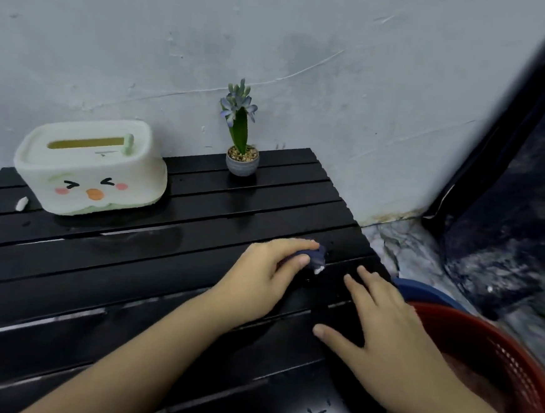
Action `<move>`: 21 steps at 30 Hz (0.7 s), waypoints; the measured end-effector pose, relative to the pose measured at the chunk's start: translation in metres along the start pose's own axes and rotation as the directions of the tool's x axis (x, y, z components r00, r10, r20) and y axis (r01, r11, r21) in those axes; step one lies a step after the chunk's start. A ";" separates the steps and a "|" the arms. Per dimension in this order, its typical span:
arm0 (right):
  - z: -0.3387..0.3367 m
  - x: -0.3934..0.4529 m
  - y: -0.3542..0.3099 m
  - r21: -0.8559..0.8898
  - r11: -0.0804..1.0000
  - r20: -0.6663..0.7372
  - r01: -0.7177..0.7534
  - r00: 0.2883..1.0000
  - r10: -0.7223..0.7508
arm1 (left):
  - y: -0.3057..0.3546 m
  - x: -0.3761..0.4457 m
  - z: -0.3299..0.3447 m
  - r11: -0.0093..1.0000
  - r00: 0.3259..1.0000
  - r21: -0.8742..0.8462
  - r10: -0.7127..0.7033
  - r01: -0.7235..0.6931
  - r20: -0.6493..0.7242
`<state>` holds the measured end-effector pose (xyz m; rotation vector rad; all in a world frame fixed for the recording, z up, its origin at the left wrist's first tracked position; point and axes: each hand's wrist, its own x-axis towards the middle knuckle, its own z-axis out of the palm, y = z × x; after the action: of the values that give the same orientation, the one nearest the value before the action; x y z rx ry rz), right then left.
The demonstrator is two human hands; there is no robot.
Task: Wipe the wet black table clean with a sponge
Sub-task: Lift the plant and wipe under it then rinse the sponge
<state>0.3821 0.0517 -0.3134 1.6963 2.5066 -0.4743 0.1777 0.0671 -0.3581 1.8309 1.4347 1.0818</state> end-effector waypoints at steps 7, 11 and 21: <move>0.000 0.001 0.003 0.009 1.000 -0.049 0.030 0.998 -0.030 | -0.022 0.047 -0.013 0.930 0.942 0.270 -0.168 0.249 -0.291; 0.000 0.000 0.004 0.015 0.999 -0.045 0.037 0.998 -0.036 | -0.017 0.049 0.011 0.923 0.988 0.357 -0.116 0.146 -0.104; -0.005 -0.050 0.028 0.127 0.991 -0.022 -0.033 0.999 0.036 | 0.050 -0.026 0.024 0.990 0.972 -0.137 -0.007 0.040 0.233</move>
<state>0.4276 0.0179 -0.3030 1.7967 2.5083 -0.6264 0.2206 0.0302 -0.3357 1.7698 1.2097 0.8997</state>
